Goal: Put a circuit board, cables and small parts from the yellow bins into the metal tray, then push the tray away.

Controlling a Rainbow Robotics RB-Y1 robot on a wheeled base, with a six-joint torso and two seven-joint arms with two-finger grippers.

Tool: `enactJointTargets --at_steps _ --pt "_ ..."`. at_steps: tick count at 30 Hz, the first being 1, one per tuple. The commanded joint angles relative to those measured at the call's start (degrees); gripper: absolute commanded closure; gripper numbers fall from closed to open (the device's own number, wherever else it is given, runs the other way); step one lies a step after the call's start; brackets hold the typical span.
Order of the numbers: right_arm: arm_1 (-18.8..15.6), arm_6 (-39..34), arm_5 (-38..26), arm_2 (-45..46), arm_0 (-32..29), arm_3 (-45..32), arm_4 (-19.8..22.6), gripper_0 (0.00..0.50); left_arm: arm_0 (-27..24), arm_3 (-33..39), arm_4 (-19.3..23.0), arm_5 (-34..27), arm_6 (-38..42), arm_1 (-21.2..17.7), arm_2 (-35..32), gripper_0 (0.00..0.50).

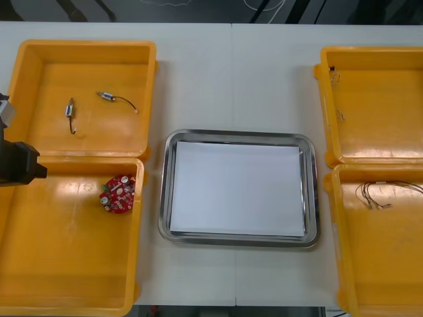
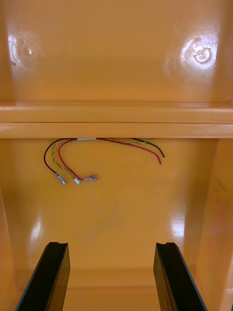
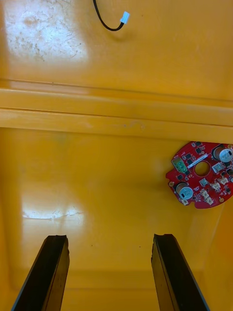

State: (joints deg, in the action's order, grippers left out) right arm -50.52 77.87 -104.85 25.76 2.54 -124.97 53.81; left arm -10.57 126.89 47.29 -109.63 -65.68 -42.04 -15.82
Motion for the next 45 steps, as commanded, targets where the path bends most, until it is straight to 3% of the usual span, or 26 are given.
enactJointTargets --at_steps 1,45 --pt "-0.6 0.3 0.3 2.0 -0.7 -0.4 0.5 0.000 -1.0 1.6 0.3 -0.4 -4.5 -2.4 -1.7 0.000" --pt "-0.6 0.3 0.3 2.0 -0.7 -0.4 0.5 0.000 -1.0 1.6 0.3 -0.4 -4.5 -2.4 -1.7 0.000"
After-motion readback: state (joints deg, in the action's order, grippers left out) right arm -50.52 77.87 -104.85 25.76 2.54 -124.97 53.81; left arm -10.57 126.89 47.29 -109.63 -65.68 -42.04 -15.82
